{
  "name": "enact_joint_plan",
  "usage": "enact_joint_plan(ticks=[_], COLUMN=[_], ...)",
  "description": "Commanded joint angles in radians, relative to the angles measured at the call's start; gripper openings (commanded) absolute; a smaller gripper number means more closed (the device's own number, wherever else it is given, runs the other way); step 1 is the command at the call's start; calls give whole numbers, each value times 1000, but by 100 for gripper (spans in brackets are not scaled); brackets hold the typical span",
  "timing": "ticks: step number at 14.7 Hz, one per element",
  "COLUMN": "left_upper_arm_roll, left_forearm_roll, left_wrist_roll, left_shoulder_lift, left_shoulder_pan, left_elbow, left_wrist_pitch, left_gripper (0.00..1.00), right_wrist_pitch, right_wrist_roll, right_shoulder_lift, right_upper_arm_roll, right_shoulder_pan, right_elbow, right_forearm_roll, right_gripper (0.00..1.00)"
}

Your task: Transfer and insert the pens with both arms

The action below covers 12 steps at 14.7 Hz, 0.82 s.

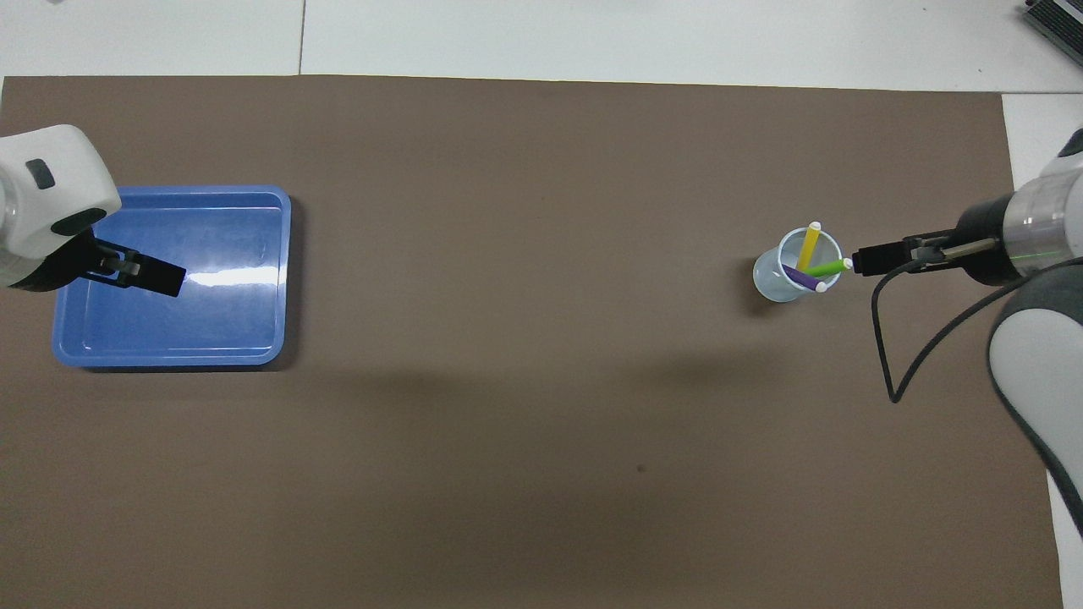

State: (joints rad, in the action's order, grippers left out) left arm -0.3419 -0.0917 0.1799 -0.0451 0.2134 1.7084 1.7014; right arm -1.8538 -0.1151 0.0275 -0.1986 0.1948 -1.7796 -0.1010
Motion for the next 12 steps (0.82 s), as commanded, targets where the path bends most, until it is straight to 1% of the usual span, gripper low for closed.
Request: enact_joint_plan(ticks=[1, 2, 4, 6, 8, 12], left_upper_arm_roll=[1, 1, 4, 0, 14, 15], left_forearm_roll=[-19, -19, 4, 33, 35, 35], left_wrist_roll=[12, 13, -9, -86, -79, -91], left_shoulder_lift=[-35, -35, -47, -88, -131, -147], left_shoulder_pan=[-12, -9, -9, -11, 1, 4], left_elbow=[17, 20, 4, -12, -10, -10], left_wrist_pitch=[-34, -31, -90, -149, -155, -154], left_gripper=[100, 100, 100, 100, 100, 100], right_wrist_pitch=[144, 183, 273, 353, 367, 418], right_wrist_roll=[130, 133, 172, 212, 215, 213], right_shoulder_lift=[-27, -34, -75, -110, -104, -93], right_upper_arm_roll=[-16, -16, -18, -19, -21, -25], right_shoulder_pan=[12, 5, 0, -24, -41, -43], right_elbow=[116, 150, 248, 334, 338, 347], right_forearm_roll=[52, 67, 75, 98, 116, 115], right_gripper=[100, 100, 100, 100, 100, 100])
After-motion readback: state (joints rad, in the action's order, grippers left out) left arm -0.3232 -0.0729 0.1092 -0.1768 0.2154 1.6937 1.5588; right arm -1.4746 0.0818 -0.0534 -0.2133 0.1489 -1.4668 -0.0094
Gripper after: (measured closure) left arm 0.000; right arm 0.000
